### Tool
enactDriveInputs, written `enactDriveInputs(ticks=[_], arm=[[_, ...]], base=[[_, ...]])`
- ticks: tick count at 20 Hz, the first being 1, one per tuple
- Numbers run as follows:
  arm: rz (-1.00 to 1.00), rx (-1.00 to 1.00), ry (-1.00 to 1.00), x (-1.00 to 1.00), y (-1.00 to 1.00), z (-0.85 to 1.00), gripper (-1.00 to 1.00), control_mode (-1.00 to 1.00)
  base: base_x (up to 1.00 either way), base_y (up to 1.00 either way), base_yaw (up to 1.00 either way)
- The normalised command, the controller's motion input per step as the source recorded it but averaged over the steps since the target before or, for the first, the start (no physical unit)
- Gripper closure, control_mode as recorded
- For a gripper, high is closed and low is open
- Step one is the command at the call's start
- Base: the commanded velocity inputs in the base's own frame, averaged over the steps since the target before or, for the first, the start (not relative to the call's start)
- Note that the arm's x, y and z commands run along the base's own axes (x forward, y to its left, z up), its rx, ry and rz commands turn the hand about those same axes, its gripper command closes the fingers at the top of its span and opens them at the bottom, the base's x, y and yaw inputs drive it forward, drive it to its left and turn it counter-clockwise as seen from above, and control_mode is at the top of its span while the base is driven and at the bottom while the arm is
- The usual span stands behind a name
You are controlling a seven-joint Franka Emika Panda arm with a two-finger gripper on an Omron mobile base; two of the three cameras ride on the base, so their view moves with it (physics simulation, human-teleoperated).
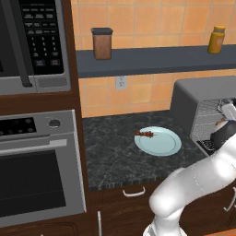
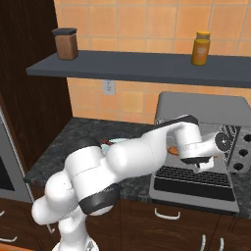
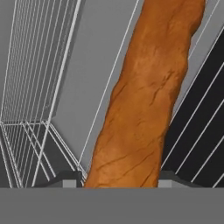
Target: Pick up the kebab skewer and baguette bread, and place them inside the toaster oven. Close the toaster oven door and start by setting the timer.
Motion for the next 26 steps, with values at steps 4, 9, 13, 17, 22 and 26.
enactDriveInputs(ticks=[4,9,13,17,22,26], arm=[[0.00,0.00,-0.04,0.02,0.00,-0.15,1.00,-1.00],[0.00,0.00,-0.04,0.00,0.19,-0.15,-1.00,-1.00],[0.00,0.00,-0.03,0.00,0.24,-0.22,-1.00,-1.00],[0.00,0.00,-0.02,0.00,0.15,-0.09,-1.00,-1.00],[0.00,0.00,0.00,-0.02,0.13,0.00,-1.00,-1.00],[0.00,0.00,0.00,-0.18,0.02,0.14,-1.00,-1.00]], base=[[0.00,0.00,0.00],[0.00,0.00,0.00],[0.00,0.00,0.00],[0.00,0.00,0.00],[0.00,0.00,0.00],[0.00,0.00,0.00]])
